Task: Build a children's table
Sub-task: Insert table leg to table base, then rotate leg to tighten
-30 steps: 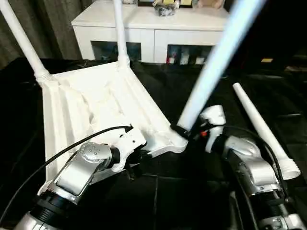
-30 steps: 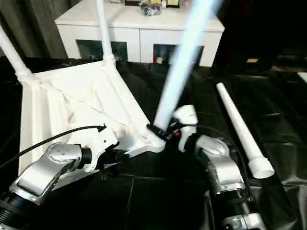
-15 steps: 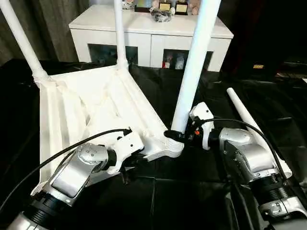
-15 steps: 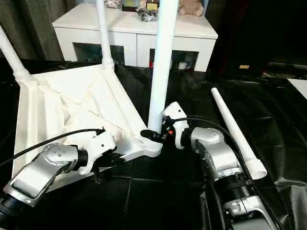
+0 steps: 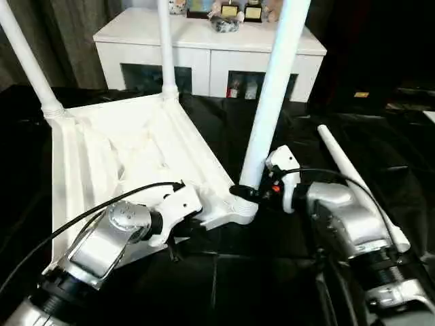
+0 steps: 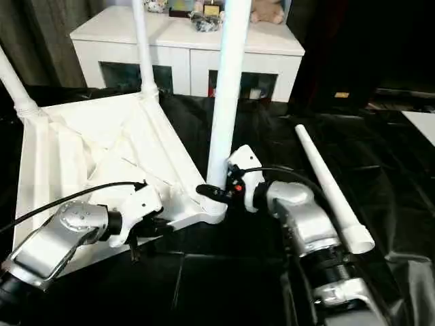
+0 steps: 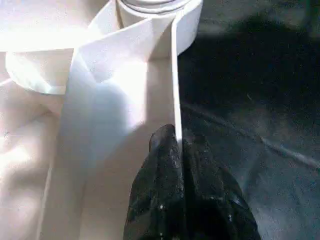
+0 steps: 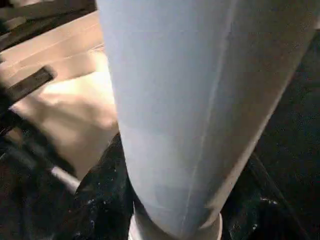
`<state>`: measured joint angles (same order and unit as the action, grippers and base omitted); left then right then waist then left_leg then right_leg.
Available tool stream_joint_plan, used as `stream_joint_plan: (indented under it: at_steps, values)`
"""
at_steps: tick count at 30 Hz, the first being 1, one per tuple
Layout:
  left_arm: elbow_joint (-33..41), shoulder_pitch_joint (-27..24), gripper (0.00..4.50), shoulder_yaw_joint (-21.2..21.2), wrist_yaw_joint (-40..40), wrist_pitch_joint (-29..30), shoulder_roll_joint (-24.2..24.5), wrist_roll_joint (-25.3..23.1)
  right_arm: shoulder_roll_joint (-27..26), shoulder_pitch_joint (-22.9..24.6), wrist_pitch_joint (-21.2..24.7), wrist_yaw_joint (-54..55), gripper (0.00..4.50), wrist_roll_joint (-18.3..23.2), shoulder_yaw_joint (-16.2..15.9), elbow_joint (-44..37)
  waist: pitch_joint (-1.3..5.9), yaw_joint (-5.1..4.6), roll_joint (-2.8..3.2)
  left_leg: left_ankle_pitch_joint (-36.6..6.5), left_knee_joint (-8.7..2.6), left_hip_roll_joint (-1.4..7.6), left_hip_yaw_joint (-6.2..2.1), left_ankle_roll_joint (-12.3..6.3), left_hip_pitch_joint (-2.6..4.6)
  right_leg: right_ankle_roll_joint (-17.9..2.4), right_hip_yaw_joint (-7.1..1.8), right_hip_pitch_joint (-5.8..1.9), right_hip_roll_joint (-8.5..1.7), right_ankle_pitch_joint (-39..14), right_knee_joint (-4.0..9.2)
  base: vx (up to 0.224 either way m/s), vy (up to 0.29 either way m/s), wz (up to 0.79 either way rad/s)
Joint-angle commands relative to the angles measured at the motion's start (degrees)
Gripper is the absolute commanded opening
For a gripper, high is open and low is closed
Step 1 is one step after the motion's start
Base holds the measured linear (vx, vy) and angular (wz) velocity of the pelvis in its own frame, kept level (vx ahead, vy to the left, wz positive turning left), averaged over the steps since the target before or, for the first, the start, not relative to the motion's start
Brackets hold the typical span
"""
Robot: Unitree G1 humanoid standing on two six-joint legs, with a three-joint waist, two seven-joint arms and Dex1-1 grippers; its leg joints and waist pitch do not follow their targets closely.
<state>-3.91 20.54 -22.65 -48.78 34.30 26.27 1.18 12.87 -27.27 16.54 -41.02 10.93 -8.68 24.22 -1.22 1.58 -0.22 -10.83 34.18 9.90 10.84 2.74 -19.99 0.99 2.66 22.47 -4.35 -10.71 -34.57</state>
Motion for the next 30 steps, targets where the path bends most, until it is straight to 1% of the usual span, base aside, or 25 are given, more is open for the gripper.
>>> stream_joint_plan:
  at_steps: [1, 2, 3, 4, 5, 6, 7, 8, 9, 10, 11, 12, 13, 14, 15, 16, 17, 19, 20, 22, 24, 25, 27, 28, 30]
  values:
    - [-2.4, 0.4, 0.00, -0.8, 2.0, 1.6, -3.1, 0.6, -0.9, 0.8, 1.2, 13.2, 1.86, -4.7, 2.7, 10.3, 0.51, -1.04, 1.02, -38.2, -5.11, 2.39, -3.56, 4.38, 1.78, -2.6, 0.01, 0.57, -3.67, -43.7, 8.11, -0.066, 0.020, -0.14]
    - [-3.2, 0.8, 0.00, -0.4, 3.1, 2.1, -4.4, 0.7, -1.6, 0.2, 0.7, 16.4, 1.86, -5.0, 3.6, 11.6, 0.29, -1.34, 1.76, -40.6, -5.50, 2.50, -4.09, 4.70, 2.02, -2.4, 0.91, 0.29, -3.46, -43.0, 8.41, -0.077, 0.044, -0.19]
    - [-5.4, 1.8, 0.00, 0.2, 5.8, 3.0, -7.2, 0.6, -3.2, -1.1, -0.4, 23.9, 1.85, -5.5, 5.6, 14.8, 0.06, -2.48, 2.26, -45.6, -7.01, 3.08, -5.17, 5.32, 1.20, -2.3, 2.64, -1.32, -2.86, -38.3, 8.11, -0.077, 0.044, -0.19]
    - [-6.7, 2.4, 0.00, 0.4, 7.6, 3.3, -8.7, 0.1, -4.1, -1.9, -0.9, 27.5, 1.85, -5.6, 6.5, 16.5, -0.33, -2.38, 3.27, -49.6, -8.53, 3.62, -5.29, 5.90, 0.79, -3.2, 3.64, -2.11, -2.06, -34.1, 7.05, -0.122, 0.060, -0.18]
    - [-8.1, 3.2, 0.00, 0.3, 9.5, 3.6, -10.2, -0.7, -5.0, -2.9, -1.5, 31.6, 1.85, -5.5, 7.7, 18.6, -0.64, -0.94, 3.70, -56.8, -14.36, 5.61, -4.52, 6.37, -4.69, -5.3, 3.74, -7.54, -0.91, -18.7, -4.48, -0.141, 0.018, 0.14]
    - [-9.8, 4.2, 0.00, 0.1, 11.7, 3.9, -12.1, -1.4, -6.3, -4.1, -2.2, 35.6, 1.85, -4.6, 9.3, 21.1, -0.19, 3.69, 4.08, -56.4, -15.14, 4.16, 0.27, 4.91, -4.98, -4.9, 3.80, -6.00, 0.53, -10.7, -7.24, -0.141, 0.018, 0.14]
    - [-10.3, 4.6, 0.00, 0.1, 12.5, 4.1, -13.0, -1.6, -6.8, -4.7, -2.5, 37.2, 1.85, -4.4, 9.7, 22.1, 1.58, 1.33, -0.99, -40.9, -8.72, 2.90, -0.75, 4.02, 1.07, -1.7, -1.86, -2.82, -3.38, -34.0, -1.69, -0.015, -0.095, 0.17]
    - [-11.4, 5.5, 0.00, -0.1, 14.4, 4.7, -15.5, -2.1, -7.9, -6.0, -3.3, 41.3, 1.85, -4.3, 10.5, 24.7, 1.20, 1.57, -2.67, -29.4, 1.15, 1.22, -1.74, 4.05, 5.75, -1.9, -2.48, 3.92, -7.57, -53.4, 7.46, -0.029, -0.110, -0.16]
    - [-11.7, 5.9, 0.00, -0.1, 15.2, 5.0, -16.6, -2.2, -8.3, -6.6, -3.7, 42.6, 1.85, -4.2, 10.8, 25.6, 0.38, 1.42, -1.29, -8.2, 5.81, -0.80, -5.57, 0.59, 0.85, -3.3, -5.94, 0.52, -11.29, -64.8, 9.52, -0.029, -0.110, -0.16]
    - [-11.8, 6.3, 0.00, -0.1, 16.0, 5.7, -18.1, -2.1, -8.9, -7.3, -3.8, 43.8, 1.85, -4.0, 11.0, 26.6, 0.16, 1.49, -1.10, -6.7, 1.03, 0.62, -6.25, 3.13, -4.00, -3.8, -1.93, -4.26, -9.50, -52.1, 5.93, -0.017, 0.009, -0.44]
    - [-11.9, 7.0, 0.00, -0.3, 16.8, 6.1, -20.0, -2.0, -9.5, -8.3, -4.3, 45.7, 1.85, -4.0, 11.3, 28.0, 1.64, 2.22, 1.02, -10.3, -3.22, 2.38, -5.95, 5.49, -0.29, -6.2, -0.81, -1.66, -4.07, -29.3, 3.45, 0.000, 0.000, 0.00]
    - [-12.0, 7.5, 0.00, -0.3, 17.4, 6.6, -21.4, -1.9, -9.8, -9.0, -4.6, 46.6, 1.85, -4.1, 11.3, 28.9, 1.58, 0.99, 0.32, -14.5, -3.99, 3.19, -5.98, 5.11, 0.38, -7.6, -1.02, -1.52, -3.25, -20.9, 2.50, 0.000, 0.000, 0.00]
    - [-12.2, 8.1, 0.00, -0.4, 17.8, 6.9, -23.1, -1.8, -10.2, -10.0, -5.1, 48.3, 1.85, -4.1, 11.4, 30.5, 1.79, 1.01, 1.54, -17.3, -4.51, 2.93, -5.15, 5.38, 0.60, -11.0, -0.92, -2.21, -3.24, -11.2, 2.39, -0.049, -0.020, 0.27]
    - [-12.6, 8.8, 0.00, -0.3, 18.4, 7.0, -24.5, -1.6, -10.6, -11.1, -6.0, 50.0, 1.85, -4.5, 11.4, 32.2, 1.77, 0.64, 1.20, -18.4, -4.84, 2.89, -4.79, 4.75, 0.26, -11.9, -0.92, -2.65, -3.30, -10.7, 2.60, 0.000, 0.000, 0.00]
    - [-13.0, 9.4, 0.00, -0.2, 18.9, 7.0, -25.6, -1.4, -10.8, -12.0, -6.4, 50.8, 1.85, -4.8, 11.1, 33.5, 1.10, 0.34, 1.57, -22.2, -5.40, 2.85, -4.64, 5.23, -0.45, -11.6, -0.74, -2.84, -3.67, -15.1, 3.34, 0.000, 0.000, 0.00]
    - [-13.3, 9.8, 0.00, -0.2, 19.1, 7.0, -26.1, -1.4, -11.0, -12.6, -6.7, 51.3, 1.85, -4.9, 11.1, 34.2, 0.86, 0.23, 1.41, -24.8, -5.48, 2.72, -4.64, 5.42, -0.48, -10.7, -0.65, -2.67, -3.72, -18.8, 3.75, 0.000, 0.000, 0.00]
    - [-13.7, 10.1, 0.00, -0.4, 19.1, 6.7, -26.4, -1.6, -11.1, -13.1, -7.1, 51.8, 1.85, -5.0, 11.1, 35.1, 0.95, 0.27, 1.06, -27.9, -5.28, 2.54, -4.62, 5.45, 0.16, -9.1, -0.84, -2.15, -4.12, -24.5, 4.59, 0.000, 0.000, 0.00]
    - [-13.9, 10.1, 0.00, -0.5, 19.1, 6.4, -26.3, -2.0, -11.1, -13.7, -7.3, 51.9, 1.85, -5.6, 10.5, 36.0, 1.08, 0.21, 0.98, -27.0, -5.44, 2.49, -4.68, 5.00, -0.27, -8.1, -1.04, -2.40, -4.39, -25.5, 4.82, 0.000, 0.000, 0.00]
    - [-14.3, 10.2, 0.00, -0.4, 19.3, 6.0, -25.7, -2.7, -11.2, -14.0, -7.8, 51.9, 1.85, -5.8, 10.2, 36.5, 1.29, 0.34, 1.05, -24.1, -5.58, 2.55, -4.57, 4.45, -0.51, -8.0, -1.10, -2.68, -4.49, -23.4, 4.87, 0.000, 0.000, 0.00]
    - [-15.0, 10.6, 0.00, -0.3, 19.5, 5.8, -25.2, -3.2, -11.4, -14.4, -8.5, 51.9, 1.85, -6.0, 10.1, 37.2, 1.47, 0.43, 1.00, -18.2, -5.59, 2.71, -4.09, 3.50, -0.80, -9.4, -1.19, -2.94, -4.33, -16.3, 4.41, 0.000, 0.000, 0.00]
    - [-15.2, 10.7, 0.00, -0.6, 19.3, 5.3, -24.2, -3.9, -11.6, -14.8, -9.6, 51.5, 1.85, -5.2, 10.9, 38.0, 1.55, 0.50, 0.96, -15.9, -5.46, 2.63, -3.86, 3.05, -0.93, -10.2, -1.19, -3.23, -4.37, -13.8, 4.22, 0.000, 0.000, 0.00]
    - [-15.3, 10.7, 0.00, -0.6, 19.2, 5.2, -24.0, -4.1, -11.7, -15.0, -9.9, 51.3, 1.85, -4.9, 11.1, 38.4, 1.64, 0.52, 1.23, -15.1, -5.41, 2.67, -3.86, 3.04, -0.91, -10.5, -1.21, -3.28, -4.40, -12.7, 4.03, 0.000, 0.000, 0.00]
    - [-15.6, 10.4, 0.00, -0.7, 18.9, 4.1, -22.6, -4.8, -12.7, -15.7, -12.9, 44.9, 1.85, -1.9, 12.7, 37.7, 1.68, 0.41, 1.31, -13.9, -5.38, 2.75, -3.76, 2.62, -1.08, -11.5, -1.19, -3.52, -4.29, -9.4, 3.81, 0.000, 0.000, 0.00]
    - [-15.7, 10.4, 0.00, -0.7, 18.9, 4.0, -22.5, -4.9, -12.8, -15.8, -13.3, 44.6, 2.41, -1.9, 12.5, 37.7, 1.69, 0.42, 1.36, -13.7, -5.41, 2.80, -3.75, 2.47, -1.07, -11.8, -1.19, -3.57, -4.27, -8.8, 3.72, 0.000, 0.000, 0.00]
    - [-15.9, 10.2, 0.00, -0.5, 18.6, 3.2, -21.5, -5.5, -12.6, -16.3, -16.3, 43.6, 2.55, -2.1, 12.2, 37.0, 1.70, 0.34, 1.61, -12.5, -5.36, 2.86, -3.65, 2.36, -1.09, -12.9, -1.26, -3.66, -4.17, -6.1, 3.52, 0.000, 0.000, 0.00]
